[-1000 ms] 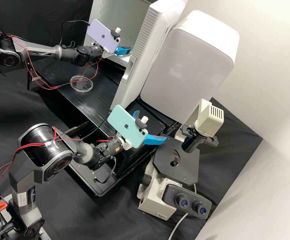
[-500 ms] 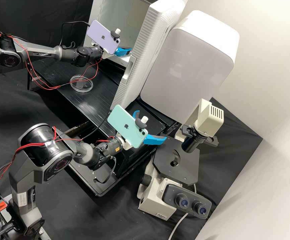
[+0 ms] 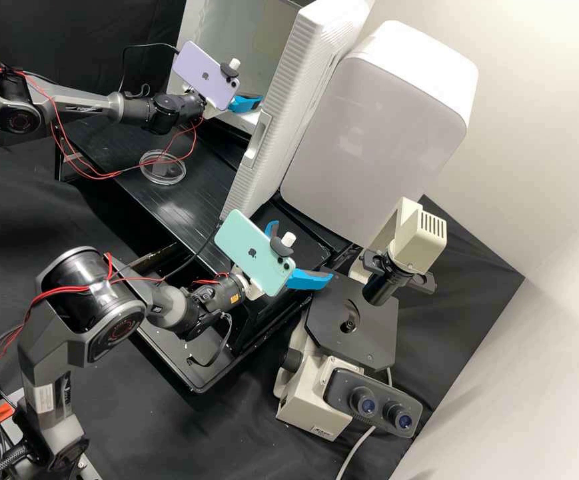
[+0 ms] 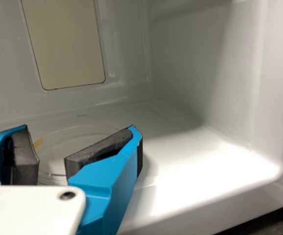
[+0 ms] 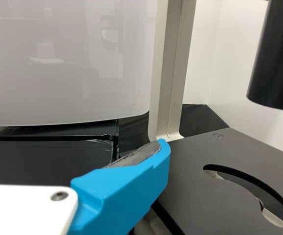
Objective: Place the petri dish in the incubator
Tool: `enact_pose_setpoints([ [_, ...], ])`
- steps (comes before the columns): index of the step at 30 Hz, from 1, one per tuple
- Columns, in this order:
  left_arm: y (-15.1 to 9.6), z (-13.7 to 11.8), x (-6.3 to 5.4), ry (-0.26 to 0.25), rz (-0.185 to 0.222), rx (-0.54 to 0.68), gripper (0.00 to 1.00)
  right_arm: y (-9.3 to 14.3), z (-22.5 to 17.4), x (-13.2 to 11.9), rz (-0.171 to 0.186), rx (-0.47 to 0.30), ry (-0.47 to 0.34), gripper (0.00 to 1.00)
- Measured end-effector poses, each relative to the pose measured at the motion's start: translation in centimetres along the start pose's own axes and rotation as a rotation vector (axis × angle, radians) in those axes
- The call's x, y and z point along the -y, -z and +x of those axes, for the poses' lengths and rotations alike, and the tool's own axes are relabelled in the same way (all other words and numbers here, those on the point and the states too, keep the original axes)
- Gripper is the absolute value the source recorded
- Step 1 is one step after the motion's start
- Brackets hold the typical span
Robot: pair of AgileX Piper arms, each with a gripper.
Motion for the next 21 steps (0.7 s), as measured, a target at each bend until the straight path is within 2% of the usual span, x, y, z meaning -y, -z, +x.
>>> enact_pose_setpoints([
  [15, 0.08, 0.02, 0.47, 0.010, 0.012, -0.002, 0.00, 0.00, 0.00, 0.00, 0.000, 0.000, 0.000, 1.00],
  [16, 0.08, 0.02, 0.46, 0.010, 0.014, -0.002, 1.00, 0.00, 0.00, 0.00, 0.000, 0.000, 0.000, 1.00],
  [21, 0.13, 0.03, 0.73, 0.016, 0.020, -0.003, 1.00, 0.00, 0.00, 0.00, 0.000, 0.000, 0.000, 1.00],
])
